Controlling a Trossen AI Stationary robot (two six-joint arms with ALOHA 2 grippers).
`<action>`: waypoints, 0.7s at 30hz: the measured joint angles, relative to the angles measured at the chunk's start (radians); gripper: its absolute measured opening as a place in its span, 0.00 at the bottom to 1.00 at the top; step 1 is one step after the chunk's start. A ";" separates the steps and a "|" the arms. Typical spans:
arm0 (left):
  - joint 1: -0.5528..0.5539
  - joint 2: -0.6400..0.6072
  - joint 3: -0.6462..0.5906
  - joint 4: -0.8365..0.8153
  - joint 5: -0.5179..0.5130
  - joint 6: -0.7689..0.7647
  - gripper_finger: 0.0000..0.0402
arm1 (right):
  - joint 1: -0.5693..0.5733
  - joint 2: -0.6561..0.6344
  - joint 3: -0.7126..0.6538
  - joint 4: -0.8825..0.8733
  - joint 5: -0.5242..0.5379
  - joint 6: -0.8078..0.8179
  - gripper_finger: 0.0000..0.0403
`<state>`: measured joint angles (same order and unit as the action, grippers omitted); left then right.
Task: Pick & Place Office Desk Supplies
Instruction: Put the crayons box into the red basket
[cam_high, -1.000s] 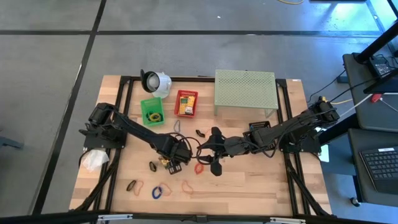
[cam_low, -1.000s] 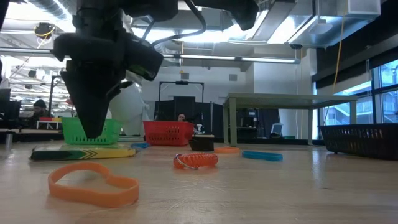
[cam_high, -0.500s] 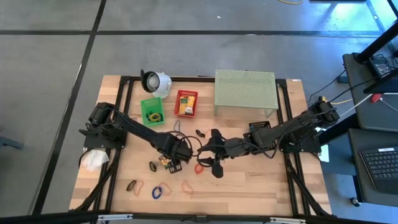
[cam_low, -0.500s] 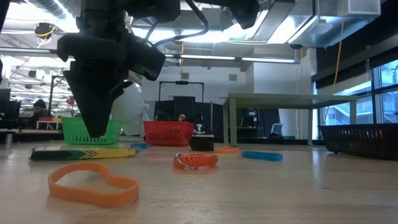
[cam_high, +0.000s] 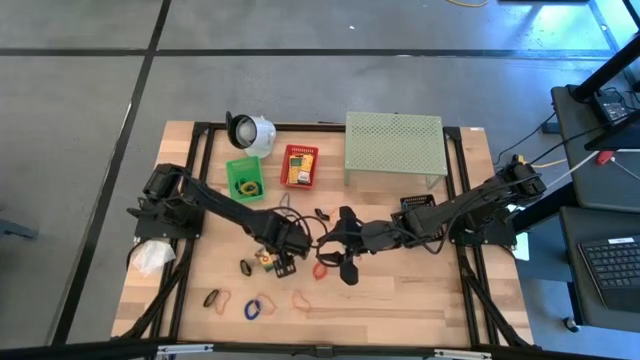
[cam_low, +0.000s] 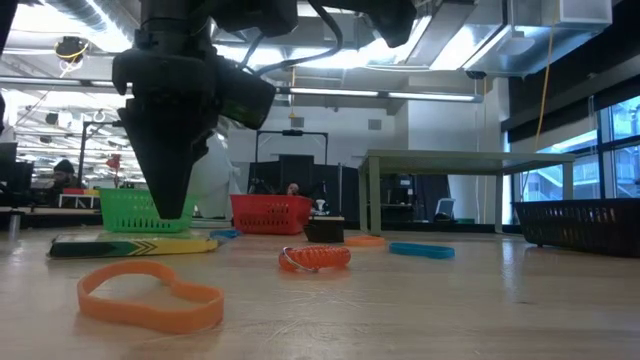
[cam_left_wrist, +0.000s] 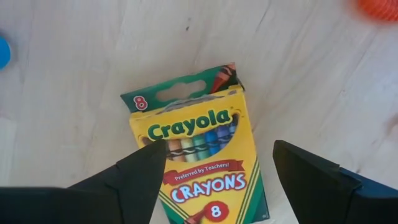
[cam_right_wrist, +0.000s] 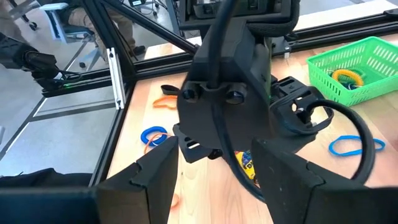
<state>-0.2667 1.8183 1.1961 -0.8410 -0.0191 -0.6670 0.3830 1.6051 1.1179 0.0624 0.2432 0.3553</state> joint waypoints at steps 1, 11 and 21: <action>0.003 0.000 0.000 0.000 0.001 0.000 0.73 | 0.001 0.000 0.000 0.000 0.000 0.000 0.51; 0.034 0.005 0.000 -0.004 -0.042 0.000 0.74 | 0.005 0.000 0.000 0.000 0.000 0.000 0.51; 0.034 0.047 0.000 0.011 -0.084 0.243 0.74 | 0.005 0.000 0.000 0.001 0.000 -0.020 0.50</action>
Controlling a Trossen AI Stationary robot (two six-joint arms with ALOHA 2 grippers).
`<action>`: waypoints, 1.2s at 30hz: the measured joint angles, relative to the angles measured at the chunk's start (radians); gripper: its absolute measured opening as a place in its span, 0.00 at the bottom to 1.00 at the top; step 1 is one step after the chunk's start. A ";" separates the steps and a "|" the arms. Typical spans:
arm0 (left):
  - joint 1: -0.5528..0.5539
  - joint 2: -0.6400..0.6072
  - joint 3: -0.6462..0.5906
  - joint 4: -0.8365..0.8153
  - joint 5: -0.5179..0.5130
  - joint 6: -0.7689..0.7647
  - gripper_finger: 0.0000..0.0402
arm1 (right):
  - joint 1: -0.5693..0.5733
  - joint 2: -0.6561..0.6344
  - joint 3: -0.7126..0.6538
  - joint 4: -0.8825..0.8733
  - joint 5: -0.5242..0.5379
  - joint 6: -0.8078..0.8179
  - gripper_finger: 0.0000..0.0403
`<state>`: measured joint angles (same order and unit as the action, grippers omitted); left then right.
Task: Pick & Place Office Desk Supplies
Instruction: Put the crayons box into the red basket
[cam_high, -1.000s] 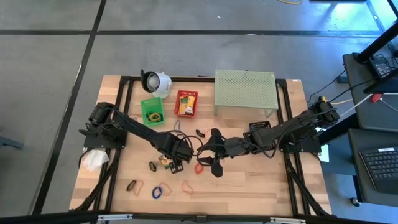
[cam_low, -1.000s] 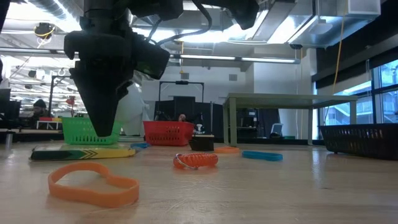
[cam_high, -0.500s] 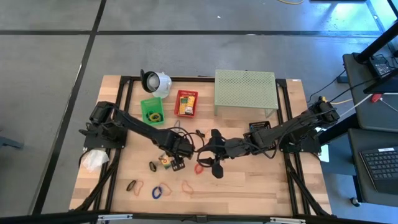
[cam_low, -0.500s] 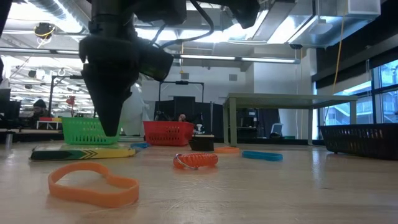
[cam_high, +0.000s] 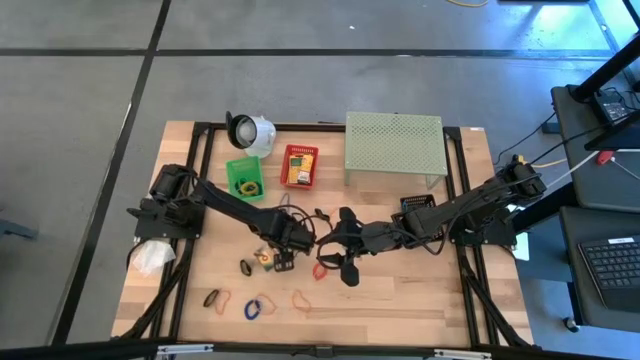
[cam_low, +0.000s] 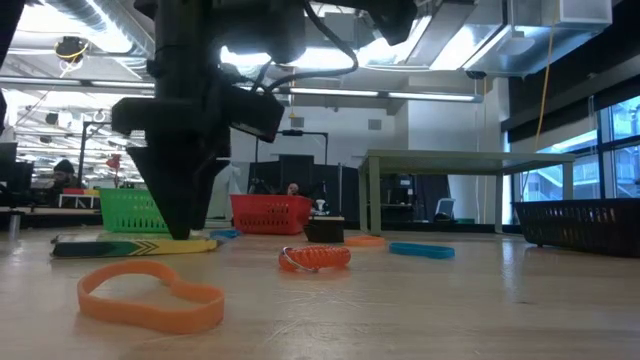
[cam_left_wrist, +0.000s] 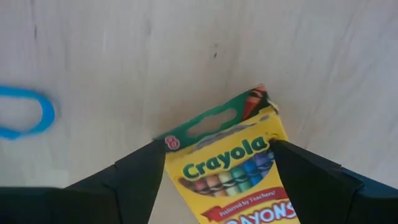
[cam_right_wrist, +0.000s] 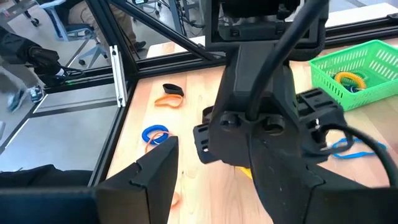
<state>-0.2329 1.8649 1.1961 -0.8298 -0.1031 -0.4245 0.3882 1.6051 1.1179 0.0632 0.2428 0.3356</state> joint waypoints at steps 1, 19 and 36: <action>-0.001 -0.001 0.000 0.001 0.003 0.039 0.74 | 0.000 0.000 0.000 0.000 0.000 -0.004 0.50; 0.022 -0.002 0.132 -0.107 0.161 0.659 0.74 | 0.000 -0.001 -0.001 -0.010 -0.022 -0.030 0.50; 0.149 0.027 0.143 -0.069 0.187 0.944 0.67 | -0.042 0.004 -0.002 -0.006 -0.084 -0.060 0.51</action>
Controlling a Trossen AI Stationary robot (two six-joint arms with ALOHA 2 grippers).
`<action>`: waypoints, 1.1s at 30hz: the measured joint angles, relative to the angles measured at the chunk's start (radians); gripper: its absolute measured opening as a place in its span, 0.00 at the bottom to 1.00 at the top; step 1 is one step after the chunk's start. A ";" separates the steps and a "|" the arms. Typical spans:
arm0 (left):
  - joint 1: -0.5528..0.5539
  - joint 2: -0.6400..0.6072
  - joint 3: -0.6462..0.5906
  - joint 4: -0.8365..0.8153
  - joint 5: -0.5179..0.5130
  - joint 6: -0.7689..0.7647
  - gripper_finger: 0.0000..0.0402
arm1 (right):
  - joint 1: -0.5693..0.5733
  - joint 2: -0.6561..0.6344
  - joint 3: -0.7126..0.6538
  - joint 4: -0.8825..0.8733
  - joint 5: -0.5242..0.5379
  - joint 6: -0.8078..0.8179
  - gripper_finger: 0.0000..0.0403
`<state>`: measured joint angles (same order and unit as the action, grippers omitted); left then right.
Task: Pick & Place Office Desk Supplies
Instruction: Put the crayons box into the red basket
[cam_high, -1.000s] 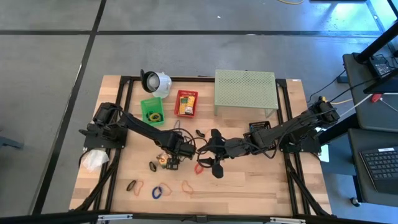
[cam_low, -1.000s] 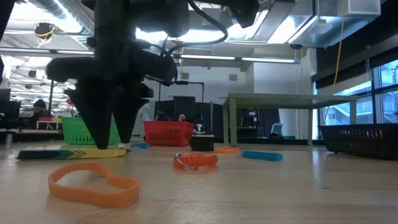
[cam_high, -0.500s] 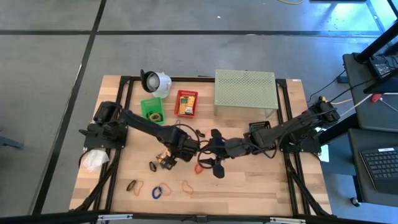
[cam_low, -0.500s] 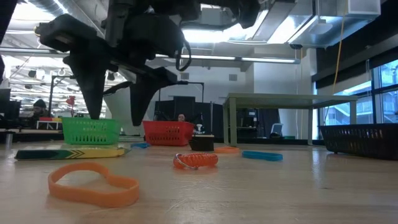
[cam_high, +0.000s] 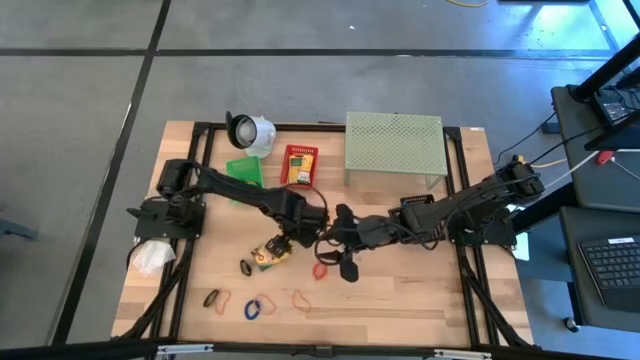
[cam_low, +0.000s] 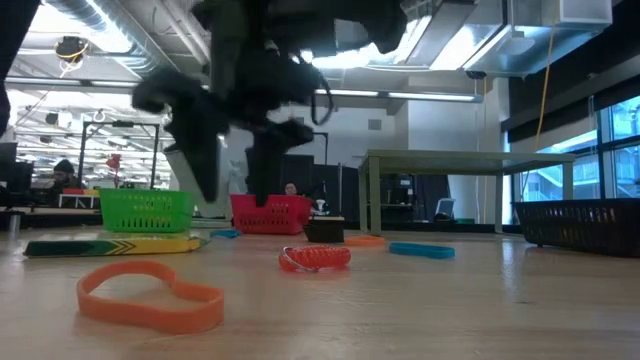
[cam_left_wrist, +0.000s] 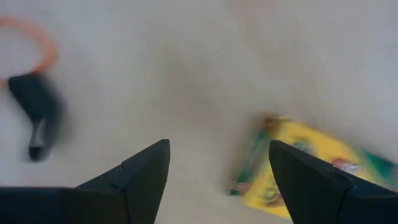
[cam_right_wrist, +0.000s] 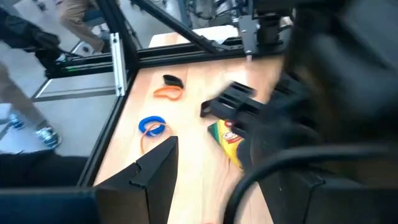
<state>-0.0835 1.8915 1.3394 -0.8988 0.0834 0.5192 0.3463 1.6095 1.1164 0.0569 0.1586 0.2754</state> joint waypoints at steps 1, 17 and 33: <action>0.009 0.012 0.000 -0.011 0.001 0.003 0.67 | -0.002 -0.001 0.000 0.004 -0.016 -0.004 0.51; 0.037 0.064 0.016 -0.074 0.077 0.027 0.67 | -0.010 -0.019 0.001 -0.021 0.062 -0.025 0.51; 0.041 0.070 -0.007 -0.066 0.108 0.042 0.65 | 0.008 -0.058 0.004 -0.320 0.178 0.124 0.51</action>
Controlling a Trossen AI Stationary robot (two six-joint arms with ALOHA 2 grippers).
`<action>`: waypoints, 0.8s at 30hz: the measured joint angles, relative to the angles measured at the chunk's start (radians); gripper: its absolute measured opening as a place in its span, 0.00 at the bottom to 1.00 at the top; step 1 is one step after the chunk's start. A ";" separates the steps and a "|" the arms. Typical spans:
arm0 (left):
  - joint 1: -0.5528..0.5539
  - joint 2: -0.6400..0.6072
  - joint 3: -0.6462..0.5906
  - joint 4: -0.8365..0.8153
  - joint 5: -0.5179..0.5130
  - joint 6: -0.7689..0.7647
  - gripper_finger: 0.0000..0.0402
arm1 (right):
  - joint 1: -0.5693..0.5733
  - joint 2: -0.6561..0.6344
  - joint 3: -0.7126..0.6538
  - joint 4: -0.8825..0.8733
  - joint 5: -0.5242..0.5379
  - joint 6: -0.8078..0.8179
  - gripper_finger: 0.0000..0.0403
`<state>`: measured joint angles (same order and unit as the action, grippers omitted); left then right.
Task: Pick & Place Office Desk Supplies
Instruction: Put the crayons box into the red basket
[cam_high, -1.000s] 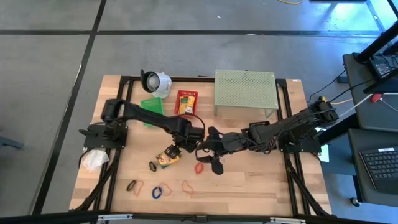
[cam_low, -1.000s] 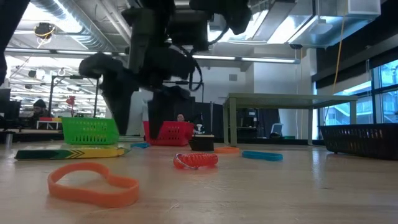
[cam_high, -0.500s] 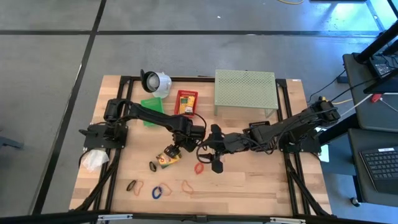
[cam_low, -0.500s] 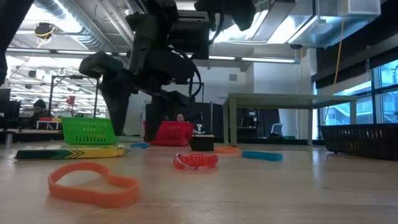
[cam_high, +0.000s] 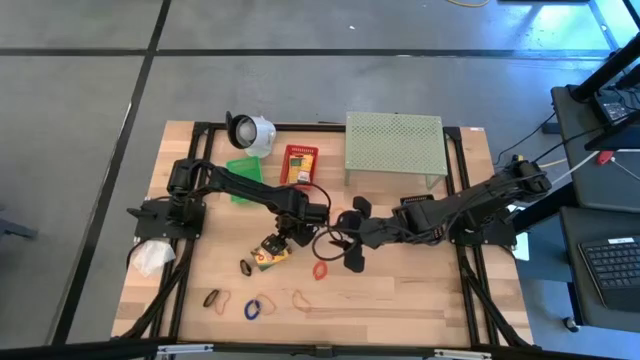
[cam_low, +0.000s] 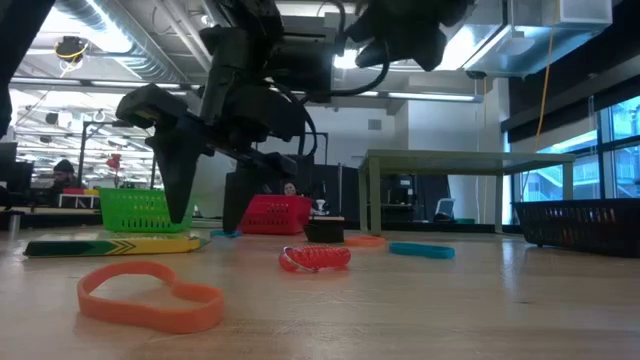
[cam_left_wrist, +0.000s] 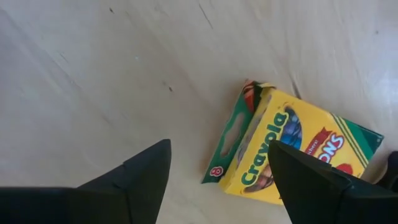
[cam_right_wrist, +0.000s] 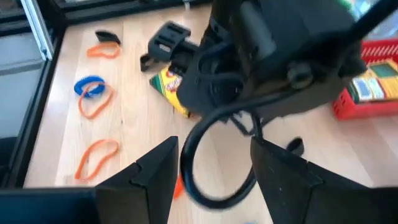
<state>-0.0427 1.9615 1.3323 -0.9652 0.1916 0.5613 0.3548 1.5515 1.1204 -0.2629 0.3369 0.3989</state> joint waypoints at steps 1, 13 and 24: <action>0.002 0.004 0.000 0.005 -0.001 0.004 0.65 | 0.003 0.000 0.000 -0.004 0.000 0.002 0.51; 0.004 0.039 0.004 0.001 0.008 0.046 0.57 | 0.037 -0.002 -0.001 0.001 0.013 0.009 0.51; -0.016 0.040 0.003 -0.012 0.002 0.043 0.43 | 0.040 -0.002 -0.001 0.001 0.034 0.031 0.51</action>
<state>-0.0589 2.0018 1.3351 -0.9769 0.1939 0.6045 0.3950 1.5497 1.1191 -0.2615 0.3706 0.4300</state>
